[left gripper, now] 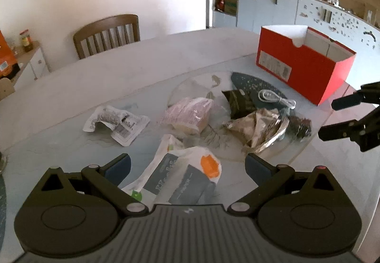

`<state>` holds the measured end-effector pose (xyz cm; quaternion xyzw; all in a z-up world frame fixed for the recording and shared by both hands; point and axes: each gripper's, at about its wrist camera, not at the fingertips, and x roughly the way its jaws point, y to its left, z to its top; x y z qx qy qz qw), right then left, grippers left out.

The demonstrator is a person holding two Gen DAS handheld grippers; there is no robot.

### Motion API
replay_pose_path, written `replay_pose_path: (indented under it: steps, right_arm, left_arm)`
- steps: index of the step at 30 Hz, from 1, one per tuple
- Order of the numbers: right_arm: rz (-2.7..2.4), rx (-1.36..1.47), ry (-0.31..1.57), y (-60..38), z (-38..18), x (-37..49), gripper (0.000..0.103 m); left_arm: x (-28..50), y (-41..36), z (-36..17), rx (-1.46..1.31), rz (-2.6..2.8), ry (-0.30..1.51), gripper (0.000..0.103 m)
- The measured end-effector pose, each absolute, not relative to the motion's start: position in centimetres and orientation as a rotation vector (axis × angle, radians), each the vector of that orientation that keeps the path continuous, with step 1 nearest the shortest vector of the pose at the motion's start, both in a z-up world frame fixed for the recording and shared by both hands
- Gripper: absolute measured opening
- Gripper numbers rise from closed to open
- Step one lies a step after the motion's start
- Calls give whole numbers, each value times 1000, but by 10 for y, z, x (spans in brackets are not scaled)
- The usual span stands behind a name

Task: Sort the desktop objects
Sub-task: 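Grip the white paper bag with the left gripper while the right grips the dark-leaf bag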

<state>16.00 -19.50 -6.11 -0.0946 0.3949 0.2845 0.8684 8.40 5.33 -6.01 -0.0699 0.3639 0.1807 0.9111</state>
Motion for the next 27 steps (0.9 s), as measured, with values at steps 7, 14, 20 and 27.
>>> replay_pose_path:
  steps: [7,14,20,27]
  right_arm:
    - [579,-222,843,-189,-73,171,88]
    - [568,-243,856,-182,-85,176,88]
    - [554,-247,869,-179,-94,182,88]
    - [546,-259,876,-173,-100,186,87]
  left_arm:
    - [88,63,-78,-159,322,763,103]
    - [90,74,-96,-162,311,789,103]
    - [91,81,-107,-173,306,799,103]
    - [96,83,-116,-189,304,813,103]
